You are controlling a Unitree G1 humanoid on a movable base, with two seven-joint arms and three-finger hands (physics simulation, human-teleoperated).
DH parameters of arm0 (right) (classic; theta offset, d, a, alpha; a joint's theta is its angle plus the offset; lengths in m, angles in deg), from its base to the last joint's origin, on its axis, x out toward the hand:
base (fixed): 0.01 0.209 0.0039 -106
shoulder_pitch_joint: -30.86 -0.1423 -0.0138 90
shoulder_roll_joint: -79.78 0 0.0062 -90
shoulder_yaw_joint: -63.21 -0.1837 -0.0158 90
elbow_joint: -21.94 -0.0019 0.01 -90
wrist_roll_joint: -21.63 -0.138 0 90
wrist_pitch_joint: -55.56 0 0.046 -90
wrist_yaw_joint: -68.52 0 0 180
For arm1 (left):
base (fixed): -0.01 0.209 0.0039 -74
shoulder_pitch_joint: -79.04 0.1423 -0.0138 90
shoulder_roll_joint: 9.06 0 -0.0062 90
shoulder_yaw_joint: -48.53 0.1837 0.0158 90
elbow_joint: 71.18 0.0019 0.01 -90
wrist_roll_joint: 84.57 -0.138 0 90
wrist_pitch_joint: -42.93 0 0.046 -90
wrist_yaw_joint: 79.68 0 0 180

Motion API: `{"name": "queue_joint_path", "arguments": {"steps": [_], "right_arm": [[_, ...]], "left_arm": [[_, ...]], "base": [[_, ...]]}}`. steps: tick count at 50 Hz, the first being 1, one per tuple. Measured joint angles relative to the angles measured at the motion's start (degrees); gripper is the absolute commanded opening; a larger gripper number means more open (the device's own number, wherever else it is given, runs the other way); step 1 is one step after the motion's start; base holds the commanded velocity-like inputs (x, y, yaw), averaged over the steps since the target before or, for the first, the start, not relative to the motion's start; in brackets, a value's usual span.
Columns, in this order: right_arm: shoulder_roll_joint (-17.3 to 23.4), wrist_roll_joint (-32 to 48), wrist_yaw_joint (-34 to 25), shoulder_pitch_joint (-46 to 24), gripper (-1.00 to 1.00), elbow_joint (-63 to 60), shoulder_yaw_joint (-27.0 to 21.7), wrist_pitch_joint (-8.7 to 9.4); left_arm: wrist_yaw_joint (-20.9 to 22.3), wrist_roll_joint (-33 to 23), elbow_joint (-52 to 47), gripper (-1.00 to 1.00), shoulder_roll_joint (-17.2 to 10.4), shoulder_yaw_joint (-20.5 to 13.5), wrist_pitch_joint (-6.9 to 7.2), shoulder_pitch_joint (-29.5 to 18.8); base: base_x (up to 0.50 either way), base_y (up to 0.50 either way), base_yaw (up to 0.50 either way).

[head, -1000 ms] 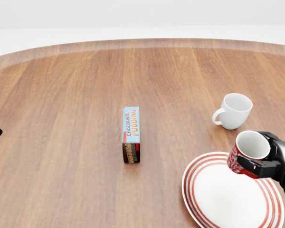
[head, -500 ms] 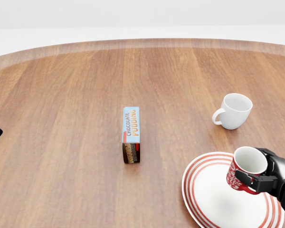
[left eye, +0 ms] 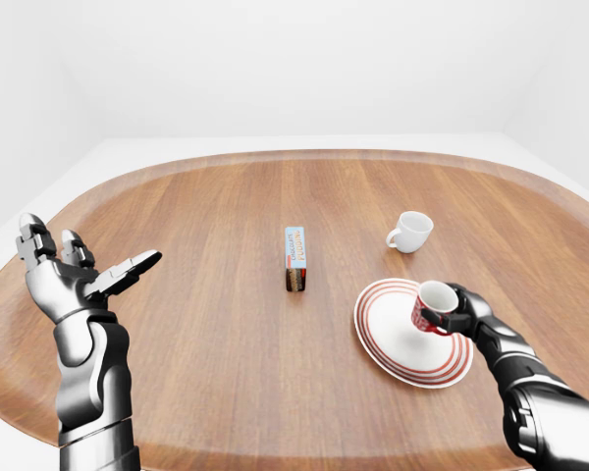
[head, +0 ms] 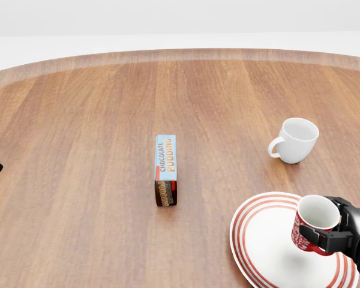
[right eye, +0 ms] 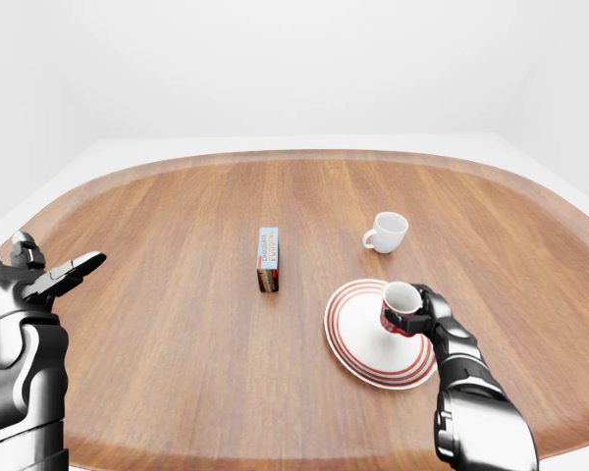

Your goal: Pick up the red mug and put it on the plate

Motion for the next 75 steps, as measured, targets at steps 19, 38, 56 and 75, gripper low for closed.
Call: {"name": "queue_joint_path", "arguments": {"steps": [19,38,56,75], "right_arm": [[-0.3,-0.2,-0.7,0.5,-0.65,0.0,-0.1,0.03],[-0.3,-1.7,-1.4,0.6,0.07,0.0,-0.2,0.49],[-0.6,-1.2,-1.4,0.6,0.42,0.2,0.1,0.34],[-0.9,-0.3,-1.4,0.7,1.00,0.0,-0.2,0.67]], "left_arm": [[-0.1,0.1,0.6,1.00,-0.2,0.0,-0.29,-0.2],[-0.2,0.1,0.2,1.00,-0.1,0.0,-0.06,-0.1],[0.0,0.1,0.8,1.00,-0.1,0.1,-0.63,-0.1],[0.0,0.2,0.9,1.00,-0.2,0.0,-0.65,-0.1]], "base": [[0.00,0.00,0.00],[0.00,0.00,0.00],[0.00,0.00,0.00],[0.00,0.00,0.00]]}}
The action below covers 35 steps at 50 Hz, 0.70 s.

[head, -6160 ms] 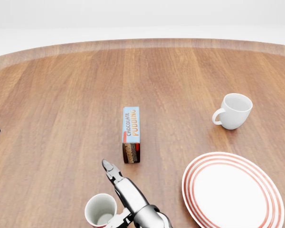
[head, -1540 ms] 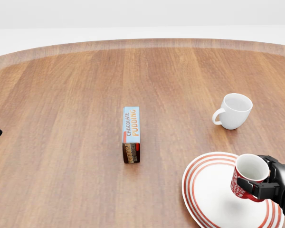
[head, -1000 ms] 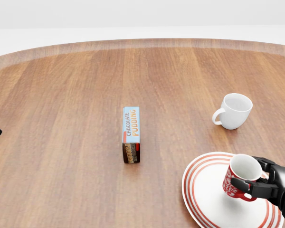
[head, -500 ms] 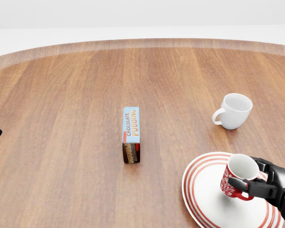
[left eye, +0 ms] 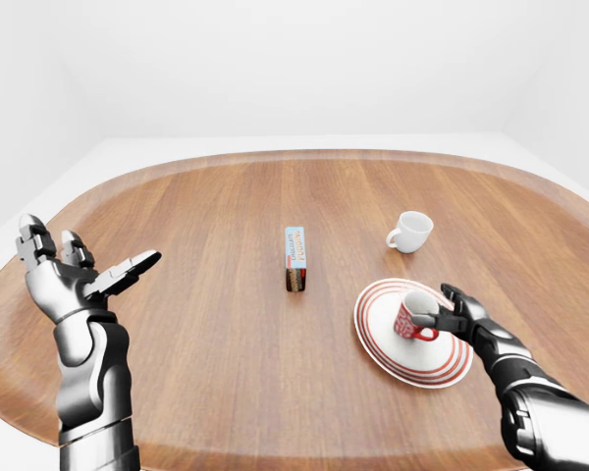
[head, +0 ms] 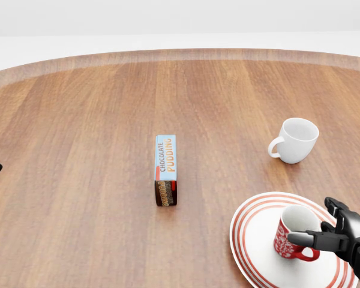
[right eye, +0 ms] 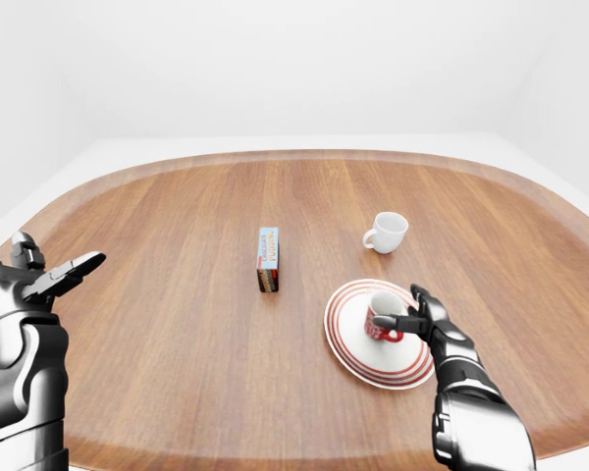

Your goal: Pick up the red mug and put it on the plate

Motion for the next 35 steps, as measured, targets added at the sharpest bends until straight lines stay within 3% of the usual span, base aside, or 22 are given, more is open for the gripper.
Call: {"name": "queue_joint_path", "arguments": {"steps": [14,19,21,35], "right_arm": [[1.3,-1.4,-0.8,-1.3,1.00,-1.6,-0.4,-0.23],[2.9,-2.7,-0.7,-1.7,1.00,-6.6,-0.5,1.65],[3.6,-3.2,-0.4,-1.1,1.00,-11.2,-0.8,3.79],[6.7,-4.2,1.8,4.7,1.00,-58.1,-8.0,3.84]], "left_arm": [[-0.1,0.1,-0.4,1.00,-0.1,-0.1,0.44,0.0],[-0.2,0.1,-0.5,1.00,-0.1,-0.1,0.56,0.0],[-0.2,0.2,-0.6,1.00,0.0,-0.1,0.59,0.0],[-0.2,0.2,-0.9,1.00,0.1,-0.2,0.76,0.2]], "base": [[0.00,0.00,0.00],[0.00,0.00,0.00],[0.00,0.00,0.00],[0.00,0.00,0.00]]}}
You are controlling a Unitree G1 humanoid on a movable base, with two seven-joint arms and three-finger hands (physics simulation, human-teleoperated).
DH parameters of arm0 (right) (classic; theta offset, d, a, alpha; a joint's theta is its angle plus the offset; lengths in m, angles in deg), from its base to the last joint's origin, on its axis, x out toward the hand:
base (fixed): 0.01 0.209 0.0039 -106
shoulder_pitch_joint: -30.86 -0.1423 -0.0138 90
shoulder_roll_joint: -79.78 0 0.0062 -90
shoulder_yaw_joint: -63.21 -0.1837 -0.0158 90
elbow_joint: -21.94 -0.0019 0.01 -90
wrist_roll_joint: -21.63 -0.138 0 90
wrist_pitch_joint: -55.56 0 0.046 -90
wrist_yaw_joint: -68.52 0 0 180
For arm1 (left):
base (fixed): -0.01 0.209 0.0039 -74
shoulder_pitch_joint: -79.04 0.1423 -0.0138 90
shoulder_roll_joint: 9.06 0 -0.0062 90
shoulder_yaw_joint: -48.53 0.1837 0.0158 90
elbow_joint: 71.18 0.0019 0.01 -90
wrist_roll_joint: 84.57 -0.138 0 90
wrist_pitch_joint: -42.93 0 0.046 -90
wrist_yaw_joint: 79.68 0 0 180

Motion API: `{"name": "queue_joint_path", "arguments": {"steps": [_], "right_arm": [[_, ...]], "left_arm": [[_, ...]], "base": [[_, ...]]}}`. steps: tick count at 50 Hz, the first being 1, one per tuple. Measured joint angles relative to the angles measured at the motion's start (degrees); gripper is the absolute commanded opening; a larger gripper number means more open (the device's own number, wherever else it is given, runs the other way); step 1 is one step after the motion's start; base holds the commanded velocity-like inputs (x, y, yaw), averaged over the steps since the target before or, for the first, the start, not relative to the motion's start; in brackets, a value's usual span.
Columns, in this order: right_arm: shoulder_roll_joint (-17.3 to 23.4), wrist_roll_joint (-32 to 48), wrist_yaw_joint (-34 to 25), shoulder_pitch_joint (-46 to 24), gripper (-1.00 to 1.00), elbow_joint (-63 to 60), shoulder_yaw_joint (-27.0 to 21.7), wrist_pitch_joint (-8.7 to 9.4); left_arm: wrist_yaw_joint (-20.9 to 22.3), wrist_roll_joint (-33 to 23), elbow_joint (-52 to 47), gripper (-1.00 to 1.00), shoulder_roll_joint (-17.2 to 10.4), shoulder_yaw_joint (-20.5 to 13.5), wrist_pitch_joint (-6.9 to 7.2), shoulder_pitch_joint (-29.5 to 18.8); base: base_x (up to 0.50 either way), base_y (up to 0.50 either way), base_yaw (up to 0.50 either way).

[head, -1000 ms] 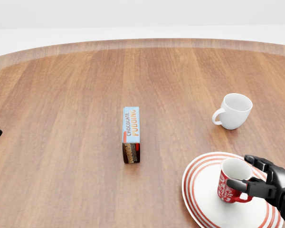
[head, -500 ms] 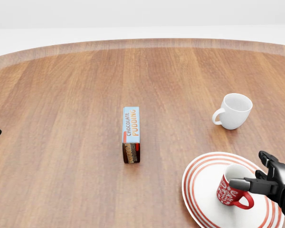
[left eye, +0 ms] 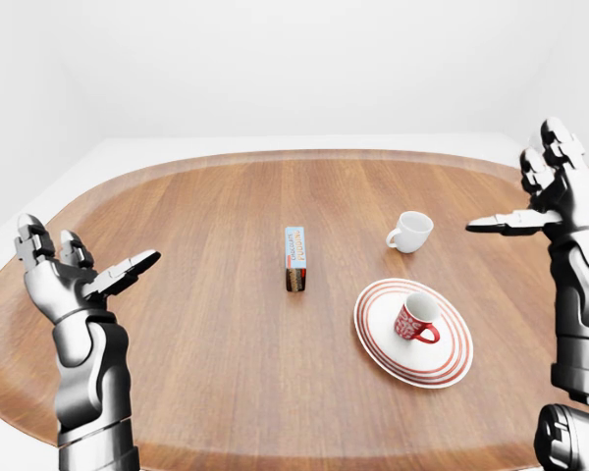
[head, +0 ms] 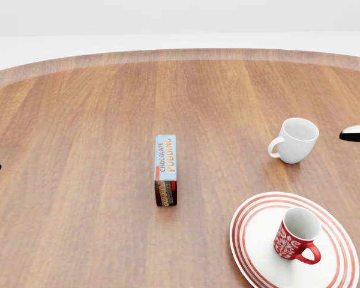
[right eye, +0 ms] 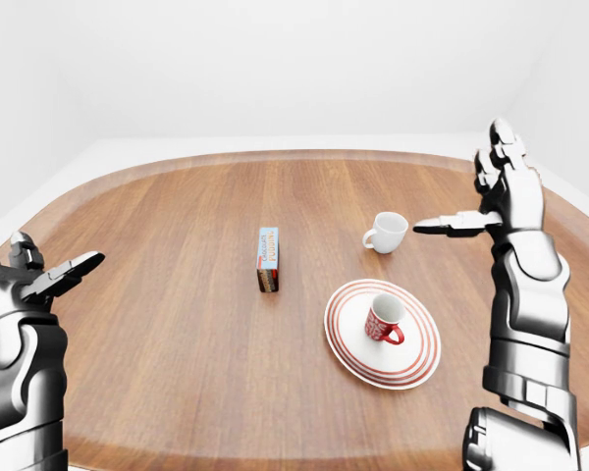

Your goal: Pick up the red mug and put it on the plate

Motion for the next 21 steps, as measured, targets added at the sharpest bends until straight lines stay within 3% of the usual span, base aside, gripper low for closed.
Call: {"name": "queue_joint_path", "arguments": {"steps": [10,21], "right_arm": [[3.4,-4.5,1.9,-0.7,1.00,-28.0,-6.1,0.00],[5.8,-8.6,3.7,-0.9,1.00,-40.5,-9.1,0.00]], "left_arm": [[0.0,0.0,0.0,1.00,0.1,0.0,-0.04,0.0],[0.1,-0.1,0.1,1.00,0.1,0.1,-0.17,0.0]], "base": [[0.00,0.00,0.00],[0.00,0.00,0.00]]}}
